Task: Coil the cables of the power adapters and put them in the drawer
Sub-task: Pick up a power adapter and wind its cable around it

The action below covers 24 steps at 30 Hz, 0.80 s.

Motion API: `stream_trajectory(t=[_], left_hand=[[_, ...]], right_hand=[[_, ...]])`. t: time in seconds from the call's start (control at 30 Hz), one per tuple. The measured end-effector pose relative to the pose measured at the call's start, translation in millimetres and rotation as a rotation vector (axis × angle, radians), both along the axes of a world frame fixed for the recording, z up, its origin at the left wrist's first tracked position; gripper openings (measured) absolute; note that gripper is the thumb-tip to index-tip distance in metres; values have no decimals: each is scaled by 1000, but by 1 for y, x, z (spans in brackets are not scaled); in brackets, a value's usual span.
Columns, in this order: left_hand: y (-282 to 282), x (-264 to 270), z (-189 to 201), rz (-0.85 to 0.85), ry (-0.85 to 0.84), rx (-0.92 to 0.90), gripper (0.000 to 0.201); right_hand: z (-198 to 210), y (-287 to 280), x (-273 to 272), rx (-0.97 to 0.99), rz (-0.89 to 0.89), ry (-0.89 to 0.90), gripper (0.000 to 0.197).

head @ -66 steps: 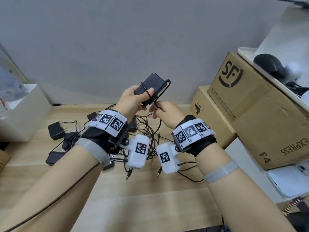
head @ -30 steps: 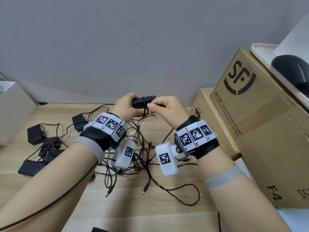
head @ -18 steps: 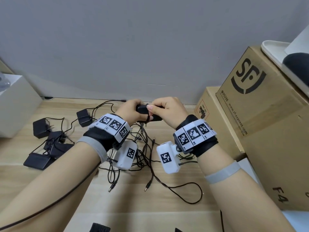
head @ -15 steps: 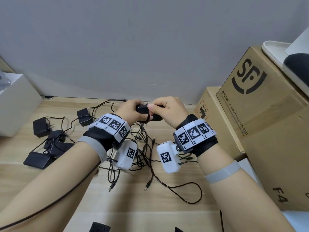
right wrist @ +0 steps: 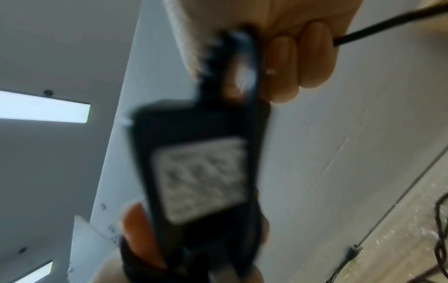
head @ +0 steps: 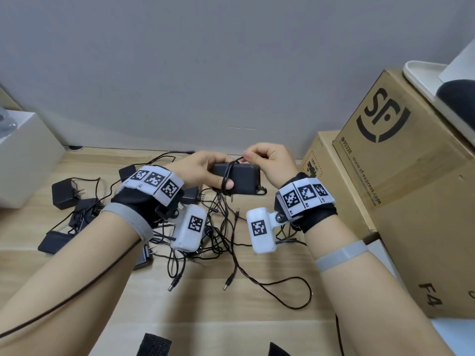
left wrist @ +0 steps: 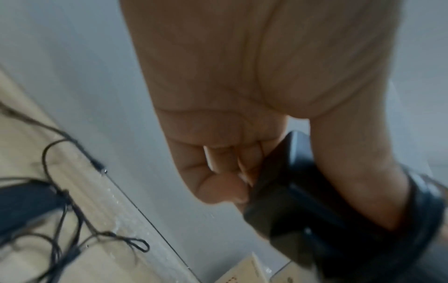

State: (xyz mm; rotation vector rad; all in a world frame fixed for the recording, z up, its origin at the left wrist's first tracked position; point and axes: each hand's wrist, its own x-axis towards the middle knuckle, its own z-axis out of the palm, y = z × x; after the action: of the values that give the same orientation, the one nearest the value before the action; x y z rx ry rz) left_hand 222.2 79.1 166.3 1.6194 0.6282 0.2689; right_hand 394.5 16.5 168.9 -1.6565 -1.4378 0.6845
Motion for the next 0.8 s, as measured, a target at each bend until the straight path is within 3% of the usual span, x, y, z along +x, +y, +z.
stream_trajectory(t=[0.07, 0.13, 0.23, 0.3, 0.43, 0.8], left_hand=[[-1, -3, -2, 42, -135, -81, 52], [-1, -4, 0, 113, -251, -162, 72], [1, -3, 4, 249, -333, -205, 49], [1, -2, 9, 341, -300, -171, 31], [0, -2, 11, 432, -191, -86, 21], [-10, -20, -1, 541, -56, 53, 20]], right_hand=[[-3, -1, -4, -4, -12, 81, 17], [-11, -1, -8, -31, -4, 75, 26], [-22, -5, -16, -126, 63, -39, 32], [-22, -8, -22, -155, 104, -88, 34], [-18, -10, -34, -172, 141, -95, 32], [-4, -26, -61, -291, 196, -195, 29]])
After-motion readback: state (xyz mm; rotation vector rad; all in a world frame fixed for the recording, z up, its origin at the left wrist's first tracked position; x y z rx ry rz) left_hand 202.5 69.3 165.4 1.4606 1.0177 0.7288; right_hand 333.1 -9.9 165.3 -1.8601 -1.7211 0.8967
